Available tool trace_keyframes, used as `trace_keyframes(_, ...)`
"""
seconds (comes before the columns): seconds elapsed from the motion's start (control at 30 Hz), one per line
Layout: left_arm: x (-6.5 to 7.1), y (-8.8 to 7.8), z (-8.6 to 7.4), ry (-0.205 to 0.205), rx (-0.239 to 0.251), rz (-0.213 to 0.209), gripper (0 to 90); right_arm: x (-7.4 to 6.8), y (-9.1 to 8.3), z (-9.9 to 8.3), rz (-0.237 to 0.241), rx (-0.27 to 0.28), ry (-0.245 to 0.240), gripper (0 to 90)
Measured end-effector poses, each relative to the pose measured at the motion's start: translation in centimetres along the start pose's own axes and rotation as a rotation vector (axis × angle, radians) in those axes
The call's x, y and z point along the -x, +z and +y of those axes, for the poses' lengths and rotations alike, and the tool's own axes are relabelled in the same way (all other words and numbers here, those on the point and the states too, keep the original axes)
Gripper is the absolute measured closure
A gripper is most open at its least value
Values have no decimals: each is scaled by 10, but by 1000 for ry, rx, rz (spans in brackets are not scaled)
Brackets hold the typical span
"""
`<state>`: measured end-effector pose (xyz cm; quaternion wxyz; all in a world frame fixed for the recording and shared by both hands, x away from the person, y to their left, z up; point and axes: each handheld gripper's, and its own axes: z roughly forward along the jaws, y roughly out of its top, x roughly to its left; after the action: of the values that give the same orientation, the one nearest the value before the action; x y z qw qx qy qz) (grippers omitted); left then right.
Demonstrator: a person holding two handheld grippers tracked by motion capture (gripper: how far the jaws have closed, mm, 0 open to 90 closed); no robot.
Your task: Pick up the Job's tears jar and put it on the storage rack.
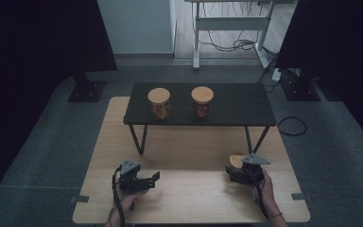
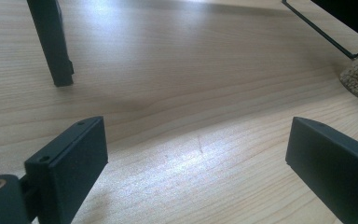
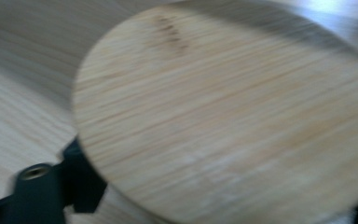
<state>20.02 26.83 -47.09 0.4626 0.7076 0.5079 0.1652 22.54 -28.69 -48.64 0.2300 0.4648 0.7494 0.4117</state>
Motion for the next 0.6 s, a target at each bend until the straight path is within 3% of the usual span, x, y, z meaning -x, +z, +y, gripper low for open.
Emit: trace_keyframes(0.6, 1, -3, 1, 0, 12, -2, 49, -1, -4, -3, 4, 12, -27, 245)
